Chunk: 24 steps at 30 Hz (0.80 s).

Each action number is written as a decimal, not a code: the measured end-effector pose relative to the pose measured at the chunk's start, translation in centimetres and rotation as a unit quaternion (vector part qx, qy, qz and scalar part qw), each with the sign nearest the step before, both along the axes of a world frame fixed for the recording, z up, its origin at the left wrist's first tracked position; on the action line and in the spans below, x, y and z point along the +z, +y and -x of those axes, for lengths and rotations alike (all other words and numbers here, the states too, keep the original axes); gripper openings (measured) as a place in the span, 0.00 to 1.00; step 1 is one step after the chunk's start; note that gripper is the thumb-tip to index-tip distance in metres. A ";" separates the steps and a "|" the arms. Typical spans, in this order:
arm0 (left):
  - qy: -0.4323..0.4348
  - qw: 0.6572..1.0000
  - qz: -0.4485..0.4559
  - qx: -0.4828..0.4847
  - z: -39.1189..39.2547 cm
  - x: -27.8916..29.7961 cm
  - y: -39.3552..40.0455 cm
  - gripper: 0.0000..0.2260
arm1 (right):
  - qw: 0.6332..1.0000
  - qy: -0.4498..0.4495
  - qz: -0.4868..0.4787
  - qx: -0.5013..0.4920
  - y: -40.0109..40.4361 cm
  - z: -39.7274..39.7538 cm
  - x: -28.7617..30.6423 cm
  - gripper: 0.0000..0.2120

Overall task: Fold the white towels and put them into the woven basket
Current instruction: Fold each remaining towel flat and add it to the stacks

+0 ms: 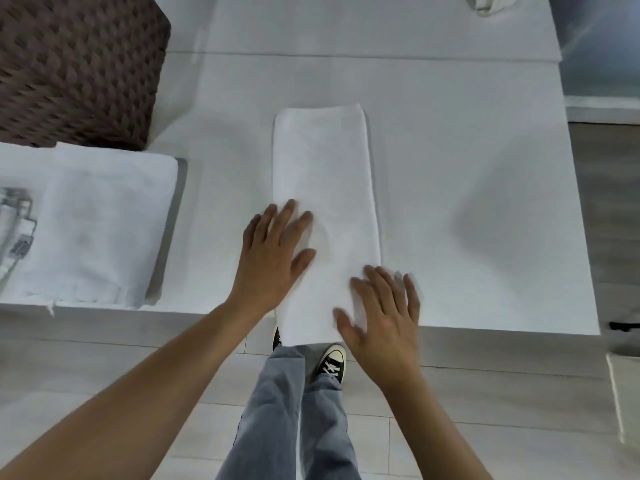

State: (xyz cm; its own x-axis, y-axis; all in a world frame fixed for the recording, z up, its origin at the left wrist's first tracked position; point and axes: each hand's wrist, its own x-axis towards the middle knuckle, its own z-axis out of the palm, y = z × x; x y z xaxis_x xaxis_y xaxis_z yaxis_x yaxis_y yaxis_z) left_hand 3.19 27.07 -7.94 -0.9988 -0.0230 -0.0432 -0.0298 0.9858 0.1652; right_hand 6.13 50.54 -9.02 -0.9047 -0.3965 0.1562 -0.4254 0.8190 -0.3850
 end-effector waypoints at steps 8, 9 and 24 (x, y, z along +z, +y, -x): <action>-0.020 0.992 -0.030 -0.125 -10.2 0.0 1.0 0.39 | 0.990 -0.043 -0.057 0.123 2.8 -0.7 -0.6 0.44; -0.040 0.990 -0.015 -0.138 -10.5 -0.1 0.8 0.43 | 0.989 -0.041 -0.071 0.124 2.9 -0.7 -0.9 0.47; 0.087 0.960 -0.256 0.066 -9.2 3.0 1.0 0.12 | 0.930 -0.236 0.257 -0.118 0.5 -0.5 5.5 0.03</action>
